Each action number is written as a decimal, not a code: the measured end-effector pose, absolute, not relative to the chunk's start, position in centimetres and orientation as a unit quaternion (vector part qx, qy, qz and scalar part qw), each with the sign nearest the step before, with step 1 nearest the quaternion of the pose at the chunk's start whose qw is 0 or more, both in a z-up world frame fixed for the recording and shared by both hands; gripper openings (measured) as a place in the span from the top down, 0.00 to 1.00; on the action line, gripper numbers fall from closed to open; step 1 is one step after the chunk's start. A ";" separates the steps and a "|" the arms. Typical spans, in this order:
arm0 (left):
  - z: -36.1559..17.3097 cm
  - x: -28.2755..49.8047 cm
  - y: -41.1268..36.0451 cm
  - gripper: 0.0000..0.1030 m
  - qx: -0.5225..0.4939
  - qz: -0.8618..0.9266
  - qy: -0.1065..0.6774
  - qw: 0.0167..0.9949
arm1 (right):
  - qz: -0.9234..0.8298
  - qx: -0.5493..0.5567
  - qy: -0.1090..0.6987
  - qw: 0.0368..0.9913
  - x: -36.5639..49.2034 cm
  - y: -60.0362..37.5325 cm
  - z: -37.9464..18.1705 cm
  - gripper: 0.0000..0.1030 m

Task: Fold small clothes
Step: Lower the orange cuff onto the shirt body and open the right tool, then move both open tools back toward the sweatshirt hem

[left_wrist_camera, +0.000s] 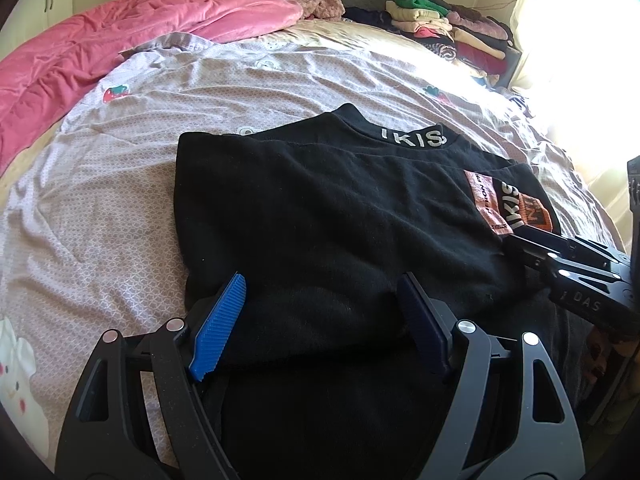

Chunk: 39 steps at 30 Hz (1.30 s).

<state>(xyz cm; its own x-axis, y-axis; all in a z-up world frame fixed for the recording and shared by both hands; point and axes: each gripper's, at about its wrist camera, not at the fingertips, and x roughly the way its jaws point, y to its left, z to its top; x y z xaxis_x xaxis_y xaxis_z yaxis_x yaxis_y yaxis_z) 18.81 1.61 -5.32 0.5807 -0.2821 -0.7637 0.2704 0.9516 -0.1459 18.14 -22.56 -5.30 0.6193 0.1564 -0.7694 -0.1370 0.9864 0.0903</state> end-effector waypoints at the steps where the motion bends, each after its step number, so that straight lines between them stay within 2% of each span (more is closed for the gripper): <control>1: -5.3 18.7 1.6 0.31 -0.006 -0.155 0.430 0.890 | 0.082 0.014 0.428 0.900 17.7 -22.7 -5.2 0.61; 12: -4.5 18.0 1.7 0.30 -0.013 -0.151 0.420 0.895 | 0.080 0.017 0.410 0.909 15.6 -22.8 -3.4 0.59; 18: -3.4 17.3 1.5 0.28 -0.010 -0.149 0.409 0.900 | 0.084 0.025 0.398 0.913 14.7 -23.1 -2.5 0.53; 19: -3.2 17.1 1.5 0.24 -0.006 -0.146 0.407 0.902 | 0.084 0.026 0.396 0.914 14.5 -23.1 -2.3 0.48; 21: -3.1 16.9 1.5 0.23 -0.002 -0.142 0.405 0.903 | 0.082 0.028 0.390 0.917 14.2 -23.3 -1.9 0.42; 26: -2.6 16.1 1.8 0.19 0.001 -0.133 0.405 0.904 | 0.083 0.036 0.381 0.920 13.5 -23.6 -1.2 0.42; 27: -2.5 16.0 2.0 0.18 0.000 -0.130 0.405 0.905 | 0.083 0.036 0.379 0.921 13.3 -23.6 -1.1 0.38; 28: -2.3 15.8 2.1 0.17 0.000 -0.127 0.404 0.906 | 0.082 0.037 0.376 0.922 13.1 -23.7 -1.0 0.29; 29: -2.1 15.6 2.3 0.16 -0.003 -0.127 0.404 0.906 | 0.081 0.037 0.372 0.924 12.9 -23.7 -0.8 0.26; 32: -1.7 15.0 2.6 0.14 -0.007 -0.123 0.402 0.907 | 0.084 0.038 0.365 0.926 12.4 -23.9 -0.5 0.25; 36: -0.9 14.0 3.0 0.09 -0.005 -0.114 0.395 0.912 | 0.082 0.037 0.359 0.929 11.7 -24.2 0.0 0.17; 39: -0.5 13.4 3.3 0.09 -0.006 -0.107 0.391 0.914 | 0.082 0.037 0.356 0.930 11.3 -24.4 0.3 0.16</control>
